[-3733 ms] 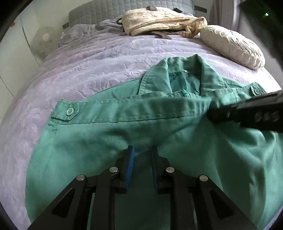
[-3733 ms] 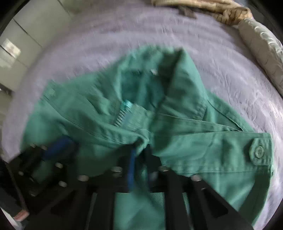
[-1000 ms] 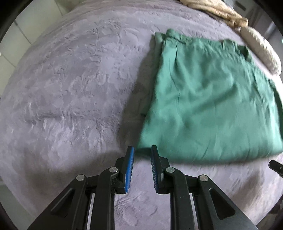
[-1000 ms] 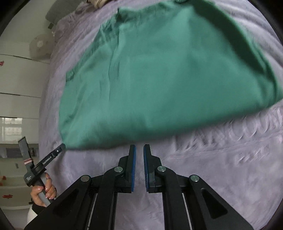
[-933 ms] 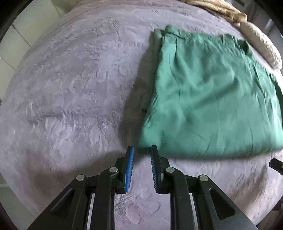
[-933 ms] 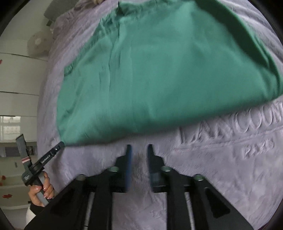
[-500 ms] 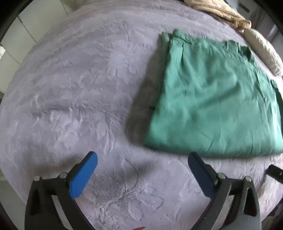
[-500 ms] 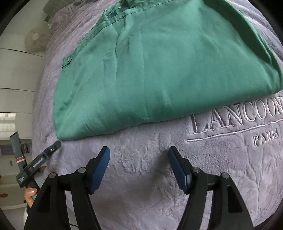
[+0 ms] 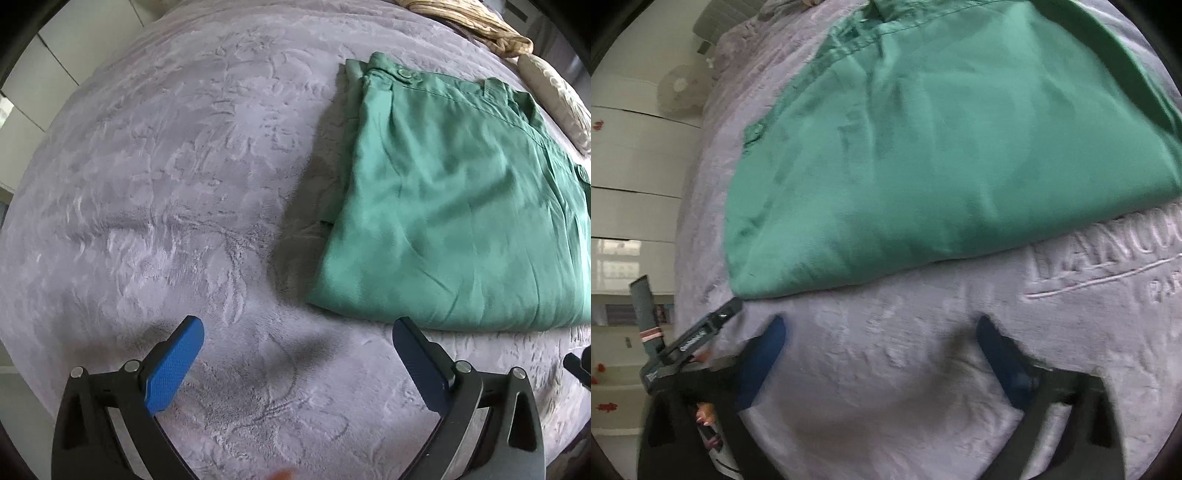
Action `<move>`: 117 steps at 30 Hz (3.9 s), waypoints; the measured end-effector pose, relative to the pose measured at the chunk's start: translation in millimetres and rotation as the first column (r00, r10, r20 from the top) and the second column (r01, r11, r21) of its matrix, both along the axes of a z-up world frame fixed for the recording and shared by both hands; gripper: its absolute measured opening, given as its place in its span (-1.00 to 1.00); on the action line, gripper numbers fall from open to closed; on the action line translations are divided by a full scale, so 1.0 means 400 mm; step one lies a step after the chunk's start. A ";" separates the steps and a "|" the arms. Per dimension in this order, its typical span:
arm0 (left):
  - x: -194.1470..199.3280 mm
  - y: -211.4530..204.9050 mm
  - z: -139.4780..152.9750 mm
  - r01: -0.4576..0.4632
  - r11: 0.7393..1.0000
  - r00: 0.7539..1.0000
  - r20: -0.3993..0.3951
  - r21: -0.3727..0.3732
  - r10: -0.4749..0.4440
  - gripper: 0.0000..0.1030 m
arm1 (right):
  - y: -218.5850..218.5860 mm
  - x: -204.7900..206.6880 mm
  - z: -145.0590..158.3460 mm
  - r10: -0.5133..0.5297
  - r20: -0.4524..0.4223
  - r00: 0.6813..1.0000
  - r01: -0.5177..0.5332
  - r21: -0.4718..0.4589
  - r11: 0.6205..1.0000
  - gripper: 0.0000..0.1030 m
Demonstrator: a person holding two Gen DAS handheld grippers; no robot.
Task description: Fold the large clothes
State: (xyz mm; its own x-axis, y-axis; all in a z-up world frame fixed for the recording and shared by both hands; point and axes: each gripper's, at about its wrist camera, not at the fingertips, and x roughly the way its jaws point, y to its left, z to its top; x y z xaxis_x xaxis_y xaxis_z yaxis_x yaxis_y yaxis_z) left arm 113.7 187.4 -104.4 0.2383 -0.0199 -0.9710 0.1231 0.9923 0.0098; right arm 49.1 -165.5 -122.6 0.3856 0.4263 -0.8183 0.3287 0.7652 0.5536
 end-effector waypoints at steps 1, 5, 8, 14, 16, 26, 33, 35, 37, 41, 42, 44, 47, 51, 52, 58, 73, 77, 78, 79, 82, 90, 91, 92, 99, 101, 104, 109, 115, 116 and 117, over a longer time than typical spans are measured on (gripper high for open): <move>0.005 0.004 -0.003 0.000 1.000 1.000 -0.003 -0.005 0.000 0.98 | 0.009 0.006 -0.001 0.004 0.010 1.000 -0.004 0.019 1.000 1.00; 0.022 0.012 -0.019 0.030 0.999 0.999 -0.029 -0.039 -0.031 0.98 | 0.048 0.038 -0.027 0.036 -0.007 0.999 -0.035 0.121 0.992 1.00; 0.033 0.026 -0.020 0.040 0.996 0.999 -0.021 -0.083 -0.042 0.98 | 0.066 0.060 -0.055 0.019 -0.030 0.999 -0.013 0.203 0.979 1.00; 0.086 0.053 -0.024 0.028 0.988 0.999 -0.018 -0.150 -0.031 0.98 | 0.110 0.122 -0.106 -0.059 0.004 0.998 0.051 0.418 0.907 1.00; 0.101 0.057 -0.024 0.015 0.984 0.999 -0.027 -0.178 -0.020 0.98 | 0.135 0.150 -0.126 -0.081 0.021 0.996 0.061 0.487 0.871 1.00; 0.153 0.070 -0.032 0.033 0.902 0.995 -0.069 -0.431 -0.070 0.98 | 0.219 0.228 -0.180 -0.220 0.031 0.975 0.148 0.649 0.746 0.31; 0.231 0.025 -0.050 0.003 0.770 0.985 -0.131 -0.638 -0.113 0.98 | 0.211 0.234 -0.154 -0.231 0.087 0.969 0.100 0.719 0.688 -0.79; 0.260 0.010 -0.056 -0.009 0.724 0.981 -0.146 -0.690 -0.128 0.98 | 0.202 0.235 -0.122 -0.235 0.126 0.964 0.066 0.740 0.669 -0.79; 0.298 -0.024 -0.069 -0.018 0.663 0.970 -0.175 -0.748 -0.171 0.98 | 0.199 0.239 -0.098 -0.224 0.159 0.962 0.039 0.729 0.683 -0.79; 0.338 -0.117 -0.076 0.009 0.646 0.950 -0.196 -0.764 -0.244 0.93 | 0.201 0.233 -0.080 -0.178 0.193 0.965 -0.003 0.687 0.726 -0.79; 0.341 -0.144 -0.071 0.042 0.675 0.947 -0.187 -0.737 -0.262 0.75 | 0.201 0.231 -0.082 -0.164 0.192 0.967 -0.008 0.673 0.739 -0.79; 0.338 -0.198 -0.062 0.139 0.765 0.944 -0.149 -0.629 -0.294 -0.40 | 0.212 0.220 -0.094 -0.137 0.181 0.974 -0.016 0.656 0.754 -0.79; 0.320 -0.217 -0.057 0.189 0.808 0.948 -0.111 -0.558 -0.299 -0.56 | 0.215 0.199 -0.129 -0.091 0.102 0.991 0.005 0.635 0.772 -0.71; 0.296 -0.219 -0.025 0.220 0.829 0.958 -0.048 -0.515 -0.284 -0.59 | 0.166 0.141 -0.093 0.029 0.072 0.997 -0.060 0.478 0.876 -0.71; 0.293 -0.221 -0.013 0.224 0.832 0.960 -0.033 -0.507 -0.279 -0.59 | 0.142 0.129 -0.070 0.037 0.093 0.995 -0.074 0.425 0.902 -0.71; 0.270 -0.266 0.079 0.276 0.852 0.959 0.074 -0.446 -0.272 -0.62 | -0.075 0.116 0.029 -0.065 0.176 0.982 0.054 0.068 0.996 -0.81; 0.095 -0.783 0.342 0.663 0.707 0.744 0.314 -0.245 -0.589 -0.65 | -0.216 0.083 -0.156 -0.150 0.146 0.978 0.101 0.300 0.949 -0.86; 0.036 -0.980 0.273 0.745 0.631 0.667 0.253 -0.215 -0.701 -0.65 | -0.319 -0.034 -0.148 -0.271 0.173 0.947 0.183 0.402 0.897 -0.83; 0.025 -1.017 0.250 0.750 0.627 0.661 0.226 -0.210 -0.715 -0.65 | -0.342 -0.058 -0.148 -0.293 0.174 0.940 0.203 0.405 0.891 -0.82; 0.017 -1.053 0.224 0.752 0.629 0.659 0.200 -0.198 -0.725 -0.64 | -0.367 -0.083 -0.151 -0.313 0.174 0.934 0.221 0.408 0.886 -0.80; -0.019 -1.126 0.155 0.758 0.644 0.652 0.143 -0.103 -0.744 -0.49 | -0.438 -0.145 -0.172 -0.350 0.159 0.923 0.260 0.413 0.873 -0.80; -0.111 -1.125 0.245 0.828 0.532 0.561 0.265 -0.177 -0.785 0.19 | -0.526 -0.205 -0.200 -0.396 0.124 0.910 0.316 0.414 0.854 -0.79; -0.110 -1.118 0.266 0.826 0.538 0.563 0.286 -0.170 -0.775 0.19 | -0.535 -0.207 -0.199 -0.404 0.123 0.907 0.323 0.412 0.852 -0.79; -0.104 -1.100 0.285 0.815 0.554 0.577 0.306 -0.168 -0.757 0.19 | -0.545 -0.209 -0.195 -0.413 0.124 0.902 0.332 0.410 0.849 -0.79; 0.037 -0.920 0.296 0.644 0.753 0.746 0.328 -0.137 -0.579 0.19 | -0.577 -0.213 -0.123 -0.505 0.201 0.839 0.370 0.469 0.802 0.31; 0.084 -0.855 0.262 0.570 0.815 0.801 0.290 -0.104 -0.524 0.19 | -0.589 -0.199 -0.097 -0.501 0.234 0.833 0.355 0.468 0.809 0.31; 0.118 -0.780 0.209 0.481 0.874 0.861 0.231 -0.074 -0.454 0.19 | -0.580 -0.156 -0.012 -0.446 0.286 0.848 0.368 0.288 0.884 0.31; 0.107 -0.695 0.159 0.412 0.907 0.903 0.172 -0.087 -0.393 0.19 | -0.517 -0.045 0.158 -0.212 0.399 0.892 0.260 -0.068 0.963 0.31; 0.049 -0.687 0.150 0.448 0.884 0.891 0.156 -0.132 -0.428 0.19 | -0.454 0.005 0.100 0.020 0.161 0.987 0.029 -0.295 0.955 -0.91; 0.043 -0.684 0.153 0.457 0.877 0.886 0.161 -0.145 -0.435 0.19 | -0.463 -0.014 0.108 0.006 0.180 0.984 0.050 -0.301 0.952 -0.91; 0.038 -0.683 0.149 0.466 0.871 0.882 0.163 -0.154 -0.443 0.19 | -0.483 -0.039 0.119 -0.028 0.197 0.980 0.089 -0.308 0.947 -0.91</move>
